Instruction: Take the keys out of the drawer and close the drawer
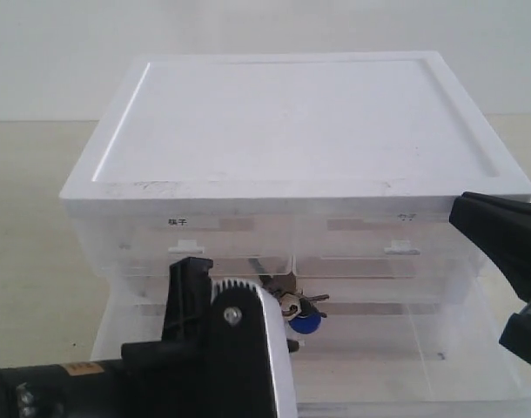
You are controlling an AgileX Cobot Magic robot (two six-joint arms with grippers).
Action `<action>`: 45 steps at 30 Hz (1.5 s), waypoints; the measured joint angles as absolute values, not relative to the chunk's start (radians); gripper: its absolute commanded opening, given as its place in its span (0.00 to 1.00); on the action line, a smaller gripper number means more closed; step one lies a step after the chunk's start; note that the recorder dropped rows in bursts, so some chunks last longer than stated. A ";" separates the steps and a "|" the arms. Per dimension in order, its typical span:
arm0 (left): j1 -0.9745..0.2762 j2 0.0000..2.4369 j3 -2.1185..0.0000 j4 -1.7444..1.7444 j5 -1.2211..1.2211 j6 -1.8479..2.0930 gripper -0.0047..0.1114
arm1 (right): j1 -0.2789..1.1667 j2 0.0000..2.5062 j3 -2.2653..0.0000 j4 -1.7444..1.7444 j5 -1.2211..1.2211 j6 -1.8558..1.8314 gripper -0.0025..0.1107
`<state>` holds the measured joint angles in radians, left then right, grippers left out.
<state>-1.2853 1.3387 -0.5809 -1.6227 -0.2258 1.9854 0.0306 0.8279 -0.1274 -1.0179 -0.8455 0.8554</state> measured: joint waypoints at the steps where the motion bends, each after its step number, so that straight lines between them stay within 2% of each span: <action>1: -1.285 1.339 -0.589 -1.625 -0.243 1.953 0.50 | 0.031 0.828 -0.127 -1.018 -0.845 0.855 0.02; 8: -1.285 1.340 -0.719 -1.700 -0.280 1.762 0.50 | 0.031 0.828 -0.127 -1.018 -0.845 0.861 0.02; 14: -1.242 1.387 -0.718 -1.732 -0.379 1.701 0.50 | 0.031 0.828 -0.127 -1.018 -0.845 0.863 0.02; 23: -1.233 1.383 -0.714 -1.743 -0.016 2.005 0.50 | 0.031 0.828 -0.127 -1.024 -0.845 0.863 0.02; 30: -1.233 1.420 -0.664 -1.743 -0.016 2.037 0.50 | 0.031 0.828 -0.127 -1.024 -0.845 0.865 0.02; 35: -1.233 1.454 -0.657 -1.743 -0.129 2.053 0.50 | 0.031 0.828 -0.127 -1.025 -0.845 0.865 0.02; 38: -1.231 1.466 -0.657 -1.743 -0.162 2.055 0.42 | 0.031 0.828 -0.127 -1.025 -0.845 0.867 0.02; 43: -1.231 1.472 -0.657 -1.743 -0.130 2.057 0.08 | 0.031 0.828 -0.127 -1.028 -0.845 0.871 0.02; 45: -1.231 1.472 -0.657 -1.743 -0.119 2.060 0.08 | 0.031 0.828 -0.127 -1.028 -0.845 0.871 0.02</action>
<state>-1.2307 1.4721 -0.6572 -1.7432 -0.1192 2.0597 0.0306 0.8279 -0.1274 -1.0279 -0.8455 0.8713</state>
